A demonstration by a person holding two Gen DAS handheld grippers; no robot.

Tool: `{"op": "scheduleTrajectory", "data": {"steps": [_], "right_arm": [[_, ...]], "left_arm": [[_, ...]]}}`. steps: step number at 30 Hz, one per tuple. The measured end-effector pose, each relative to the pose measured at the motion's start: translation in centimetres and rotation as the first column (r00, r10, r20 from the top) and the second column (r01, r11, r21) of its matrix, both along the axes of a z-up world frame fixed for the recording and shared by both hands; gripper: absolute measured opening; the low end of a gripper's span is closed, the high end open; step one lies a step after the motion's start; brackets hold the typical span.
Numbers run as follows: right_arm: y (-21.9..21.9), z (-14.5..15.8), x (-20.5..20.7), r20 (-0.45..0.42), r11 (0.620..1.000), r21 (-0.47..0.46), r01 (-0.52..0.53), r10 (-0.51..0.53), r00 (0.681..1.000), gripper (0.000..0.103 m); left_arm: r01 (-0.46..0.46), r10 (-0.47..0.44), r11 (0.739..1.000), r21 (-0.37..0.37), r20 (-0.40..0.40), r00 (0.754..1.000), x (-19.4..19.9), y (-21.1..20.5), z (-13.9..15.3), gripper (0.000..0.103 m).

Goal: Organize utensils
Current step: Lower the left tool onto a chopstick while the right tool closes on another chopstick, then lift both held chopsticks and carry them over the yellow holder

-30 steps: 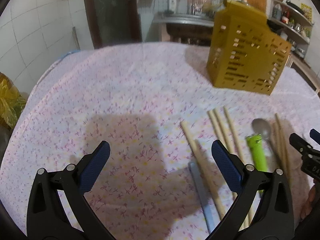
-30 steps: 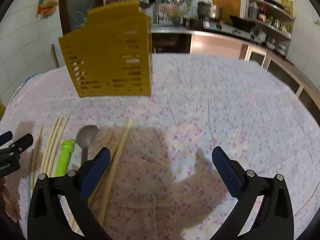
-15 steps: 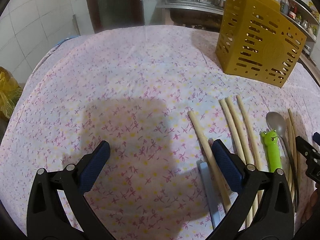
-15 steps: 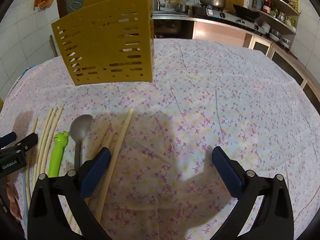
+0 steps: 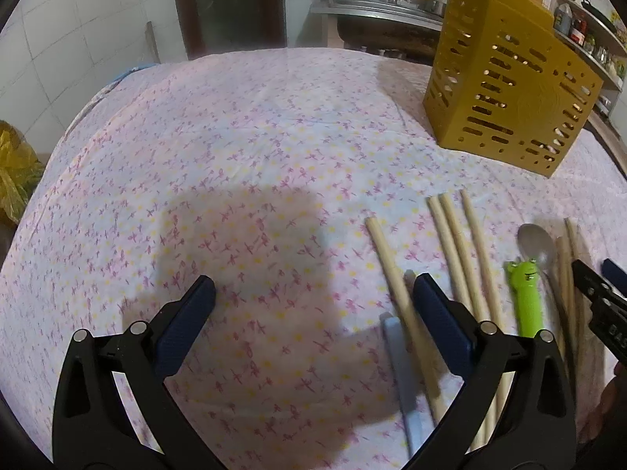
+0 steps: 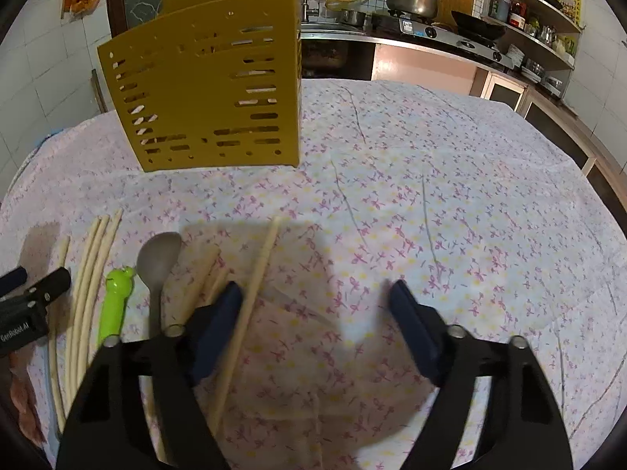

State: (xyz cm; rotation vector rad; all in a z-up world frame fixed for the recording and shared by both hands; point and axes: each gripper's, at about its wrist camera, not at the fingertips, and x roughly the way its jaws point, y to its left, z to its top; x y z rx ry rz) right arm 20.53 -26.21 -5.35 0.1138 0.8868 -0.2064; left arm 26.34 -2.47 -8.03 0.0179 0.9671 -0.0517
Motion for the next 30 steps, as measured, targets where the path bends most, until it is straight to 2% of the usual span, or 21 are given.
{"op": "scheduleTrajectory", "data": {"steps": [1, 3, 6, 7, 9, 10, 12, 13, 15, 17, 20, 23, 26, 30], "right_arm": [[0.2, 0.1, 0.1, 0.001, 1.0, -0.002, -0.003, 0.003, 1.0, 0.064], [0.8, 0.2, 0.2, 0.003, 1.0, -0.014, -0.014, 0.014, 1.0, 0.053], [1.4, 0.4, 0.7, -0.001, 1.0, -0.016, -0.013, 0.013, 1.0, 0.037], [1.5, 0.5, 0.9, -0.003, 1.0, -0.013, -0.01, 0.01, 1.0, 0.035], [1.6, 0.6, 1.4, -0.009, 1.0, -0.007, -0.004, 0.004, 1.0, 0.025], [1.6, 0.6, 1.7, -0.011, 1.0, -0.005, -0.001, 0.001, 1.0, 0.023], [1.6, 0.6, 2.2, -0.016, 1.0, -0.006, 0.002, -0.002, 1.0, 0.016], [1.5, 0.6, 2.5, -0.02, 1.0, -0.008, 0.003, -0.003, 1.0, 0.014], [1.5, 0.8, 2.9, -0.026, 1.0, -0.005, 0.005, -0.006, 1.0, 0.01], [1.4, 0.8, 2.8, -0.025, 1.0, 0.006, 0.008, -0.007, 1.0, 0.008], [1.0, 1.1, 2.2, -0.007, 1.0, 0.024, 0.01, -0.01, 1.0, 0.006], [0.3, 2.3, 1.2, 0.046, 0.998, 0.062, 0.016, -0.019, 0.999, 0.006], [-0.6, 4.5, -0.7, 0.129, 0.996, 0.093, 0.005, -0.017, 0.991, 0.006], [-1.3, 7.2, -3.0, 0.235, 0.994, 0.108, -0.002, -0.023, 0.972, 0.006]], "left_arm": [[0.009, -0.009, 1.0, -0.01, 0.003, 1.0, -0.4, -0.3, 0.2, 0.094], [0.033, -0.033, 0.999, -0.027, 0.01, 0.999, -0.8, -0.8, 0.4, 0.079], [0.069, -0.068, 0.996, -0.062, 0.007, 0.998, -1.3, -1.6, 0.7, 0.064], [0.069, -0.069, 0.996, -0.056, -0.002, 0.998, -1.2, -1.9, 0.7, 0.061], [0.06, -0.061, 0.997, -0.041, -0.011, 0.998, -0.9, -2.1, 0.7, 0.048], [0.056, -0.057, 0.997, -0.049, -0.02, 0.998, -0.6, -2.0, 0.8, 0.045], [0.044, -0.047, 0.997, -0.071, -0.038, 0.998, 0.0, -1.6, 0.9, 0.03], [0.042, -0.046, 0.996, -0.078, -0.048, 0.998, 0.4, -1.5, 0.9, 0.027], [0.045, -0.05, 0.996, -0.083, -0.057, 0.997, 0.9, -1.5, 0.9, 0.014], [0.051, -0.056, 0.995, -0.083, -0.058, 0.997, 1.0, -1.7, 0.9, 0.009], [0.062, -0.065, 0.996, -0.071, -0.038, 0.997, 0.4, -2.1, 1.0, 0.009], [0.064, -0.066, 0.994, -0.091, -0.024, 0.998, -0.1, -2.1, 1.4, 0.008], [0.069, -0.067, 0.991, -0.115, 0.026, 0.997, -1.2, -2.2, 2.9, 0.008], [0.108, -0.089, 0.985, -0.131, 0.147, 0.985, -3.5, -2.7, 6.3, 0.007]]}}
